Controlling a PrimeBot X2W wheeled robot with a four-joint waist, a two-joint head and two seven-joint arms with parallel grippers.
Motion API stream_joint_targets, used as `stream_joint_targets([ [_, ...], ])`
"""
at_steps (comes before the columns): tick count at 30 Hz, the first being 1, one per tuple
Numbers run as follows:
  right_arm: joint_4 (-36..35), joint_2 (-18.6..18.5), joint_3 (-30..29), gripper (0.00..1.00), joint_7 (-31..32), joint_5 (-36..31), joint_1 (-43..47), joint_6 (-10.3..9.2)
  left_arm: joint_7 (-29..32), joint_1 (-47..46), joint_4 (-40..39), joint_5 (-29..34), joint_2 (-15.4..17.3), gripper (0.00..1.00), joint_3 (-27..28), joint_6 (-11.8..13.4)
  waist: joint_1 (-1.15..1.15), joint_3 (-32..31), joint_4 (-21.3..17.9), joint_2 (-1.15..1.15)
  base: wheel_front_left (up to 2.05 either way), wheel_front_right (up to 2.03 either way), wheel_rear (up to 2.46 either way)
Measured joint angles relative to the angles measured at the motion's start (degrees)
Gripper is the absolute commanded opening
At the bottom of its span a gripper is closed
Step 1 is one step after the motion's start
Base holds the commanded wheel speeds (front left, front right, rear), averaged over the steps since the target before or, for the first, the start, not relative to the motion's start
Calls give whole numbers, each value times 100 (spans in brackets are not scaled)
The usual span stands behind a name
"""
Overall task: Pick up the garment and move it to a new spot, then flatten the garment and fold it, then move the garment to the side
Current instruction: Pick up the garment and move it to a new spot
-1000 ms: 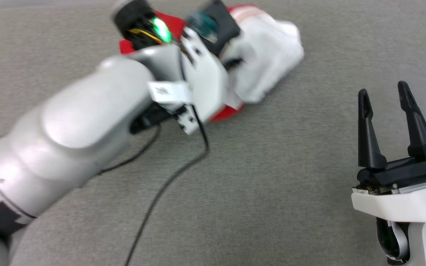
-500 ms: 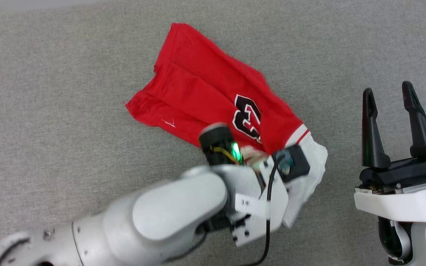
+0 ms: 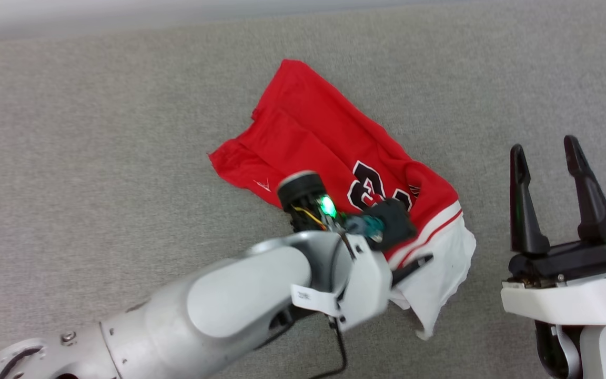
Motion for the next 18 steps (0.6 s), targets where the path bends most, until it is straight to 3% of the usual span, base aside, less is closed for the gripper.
stream_joint_targets([
  [3,47,0,-42,100,0,1,143,0,-869,-18,266,109,35,100,211,44,0,-211,66,0,0,0,0],
  [6,105,0,-88,100,0,1,300,0,-1519,198,331,105,62,100,493,286,0,-430,149,0,0,0,0],
  [12,181,2,-156,100,0,0,532,0,-2521,777,193,157,464,100,1160,1222,0,-810,368,0,0,0,0],
  [18,274,1,-224,100,0,-41,712,0,-2754,1560,-142,501,868,100,2045,2219,-1,-1079,622,0,0,0,0],
])
